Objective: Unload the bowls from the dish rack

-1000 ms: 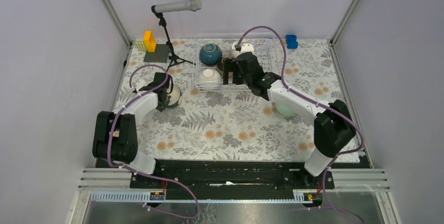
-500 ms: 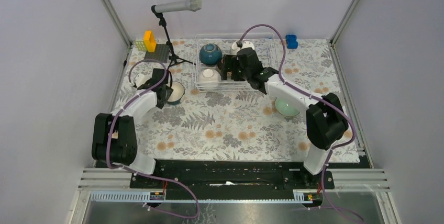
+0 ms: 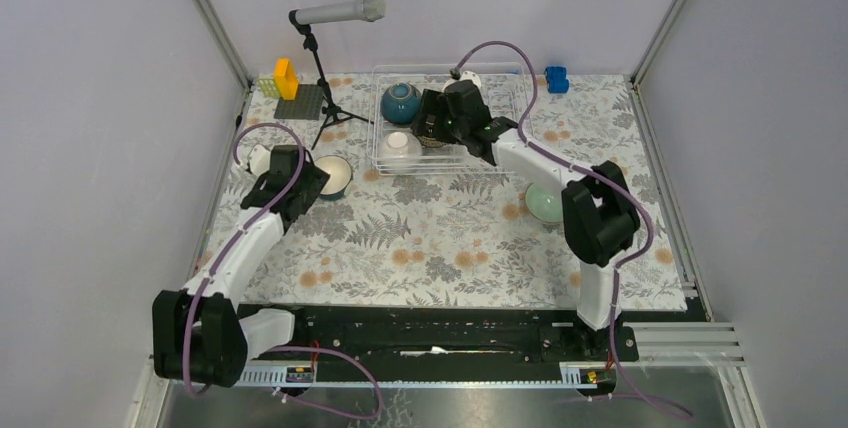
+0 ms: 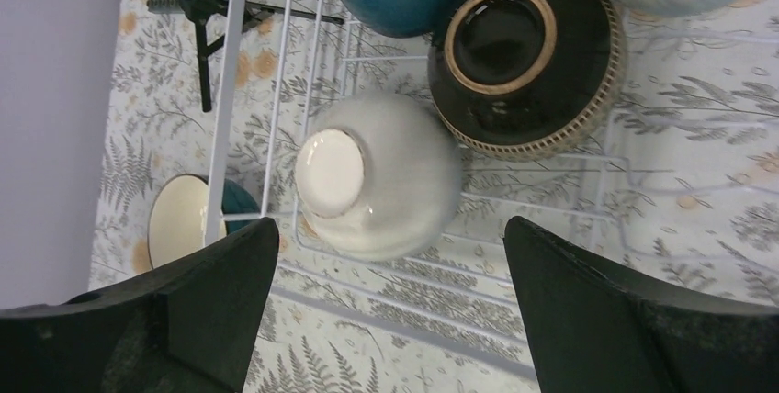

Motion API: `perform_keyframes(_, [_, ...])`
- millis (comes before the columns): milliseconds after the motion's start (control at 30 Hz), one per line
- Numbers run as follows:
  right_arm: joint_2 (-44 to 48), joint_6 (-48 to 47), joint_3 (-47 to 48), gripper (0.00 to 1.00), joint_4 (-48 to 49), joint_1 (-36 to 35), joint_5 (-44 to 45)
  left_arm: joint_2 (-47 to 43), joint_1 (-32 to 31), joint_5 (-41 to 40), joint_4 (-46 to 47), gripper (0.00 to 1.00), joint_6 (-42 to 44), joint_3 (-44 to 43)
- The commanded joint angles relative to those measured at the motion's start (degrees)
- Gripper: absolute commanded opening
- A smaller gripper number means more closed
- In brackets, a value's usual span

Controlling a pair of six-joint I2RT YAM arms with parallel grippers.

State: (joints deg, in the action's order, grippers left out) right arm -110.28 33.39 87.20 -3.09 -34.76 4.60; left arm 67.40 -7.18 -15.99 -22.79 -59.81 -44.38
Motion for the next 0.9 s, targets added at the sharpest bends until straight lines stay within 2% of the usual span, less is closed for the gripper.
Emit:
perform_keyframes(0, [-4.3, 3.9, 6.2, 1.00, 1.4, 0.2, -2.5, -6.2, -0.3, 5.7, 6.7, 0.59, 1.3, 3.2])
perform_keyframes(100, [-6.9, 5.4, 8.4, 1.00, 1.2, 0.2, -3.3, -9.4, -0.3, 11.2, 14.9, 0.62, 2.7, 7.1])
perform_keyframes(233, [-10.4, 7.5, 12.2, 1.00, -1.4, 0.2, -3.4, -10.5, -0.4, 22.2, 27.8, 0.74, 7.4, 10.5])
perform_keyframes(333, [-12.6, 9.0, 13.9, 1.00, -2.4, 0.5, -4.4, -8.9, -0.5, 29.3, 34.2, 0.86, 10.4, 11.2])
perform_keyframes(400, [-13.7, 10.1, 14.2, 1.00, -2.4, 0.9, -5.8, -7.2, -0.6, 30.2, 34.9, 0.93, 10.7, 10.8])
perform_keyframes(500, [-14.8, 9.7, 14.6, 1.00, -2.2, 1.6, -7.6, -5.1, -0.7, 31.7, 37.5, 0.98, 11.2, 10.8])
perform_keyframes(600, [-16.0, 8.2, 14.9, 1.00, -2.2, 2.2, -10.4, -2.7, -0.8, 32.5, 39.9, 0.99, 12.5, 10.0])
perform_keyframes(867, [-19.1, 8.7, 16.0, 1.00, -4.1, 3.1, -15.5, 2.8, -0.8, 30.3, 38.3, 0.98, 17.5, 4.7])
